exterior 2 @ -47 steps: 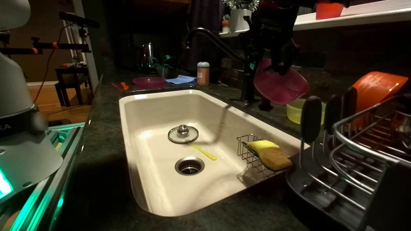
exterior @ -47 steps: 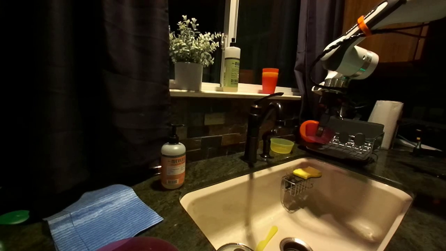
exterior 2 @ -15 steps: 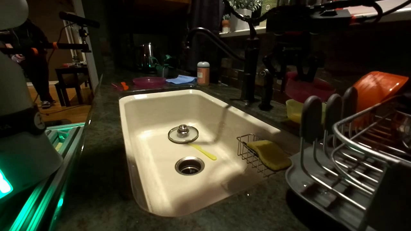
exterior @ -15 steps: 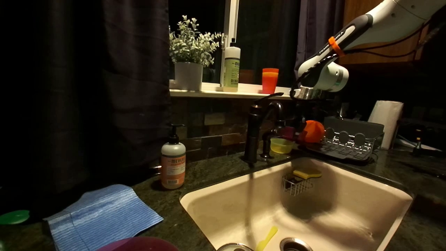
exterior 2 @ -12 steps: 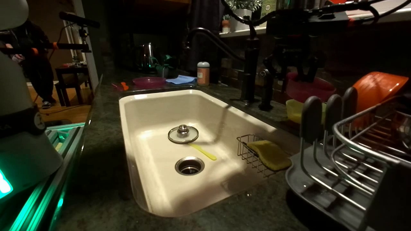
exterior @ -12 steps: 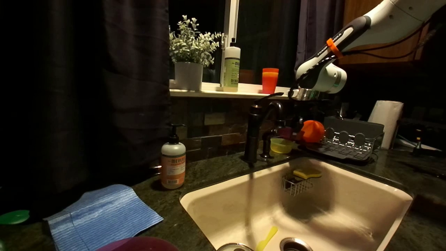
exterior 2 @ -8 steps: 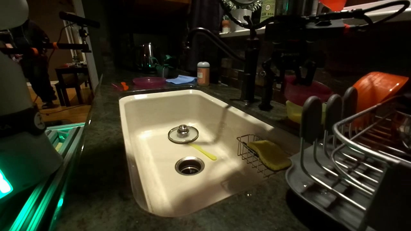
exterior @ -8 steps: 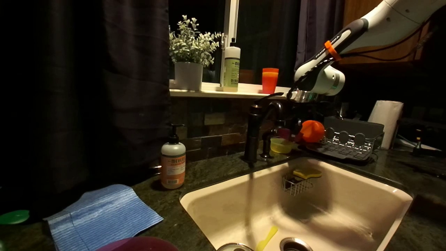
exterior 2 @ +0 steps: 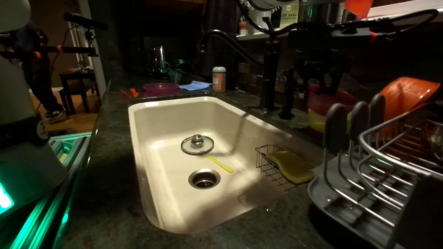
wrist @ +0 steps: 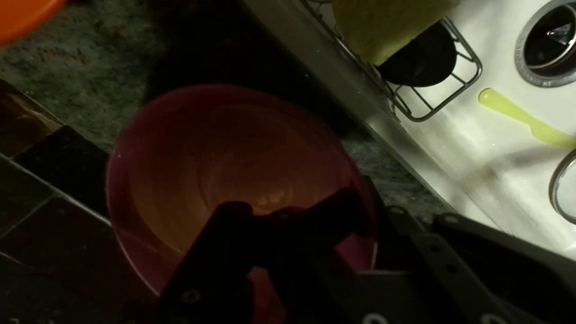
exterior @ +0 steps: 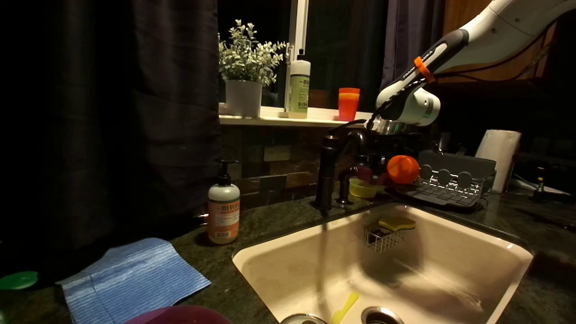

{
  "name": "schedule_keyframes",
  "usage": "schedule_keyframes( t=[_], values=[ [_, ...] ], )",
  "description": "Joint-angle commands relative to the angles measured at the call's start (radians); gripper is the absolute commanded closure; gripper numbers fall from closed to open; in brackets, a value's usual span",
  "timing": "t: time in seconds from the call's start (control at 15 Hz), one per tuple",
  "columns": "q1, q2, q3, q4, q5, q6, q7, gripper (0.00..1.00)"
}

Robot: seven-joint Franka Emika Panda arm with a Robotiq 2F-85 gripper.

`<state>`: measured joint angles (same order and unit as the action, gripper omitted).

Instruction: Take the two bowls off of the plate rack and put them on the green bowl

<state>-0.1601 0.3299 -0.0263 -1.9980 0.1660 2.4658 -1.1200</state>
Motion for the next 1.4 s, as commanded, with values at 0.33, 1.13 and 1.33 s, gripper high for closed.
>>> schedule_keyframes(
  t=[0.33, 1.13, 1.33],
  values=[
    [-0.009, 0.054, 0.018, 0.054, -0.030, 0.012, 0.022, 0.98],
    [-0.002, 0.048, 0.012, 0.065, -0.064, 0.001, 0.081, 0.16],
    [0.004, 0.014, 0.000, 0.045, -0.083, -0.022, 0.150, 0.00]
  ],
)
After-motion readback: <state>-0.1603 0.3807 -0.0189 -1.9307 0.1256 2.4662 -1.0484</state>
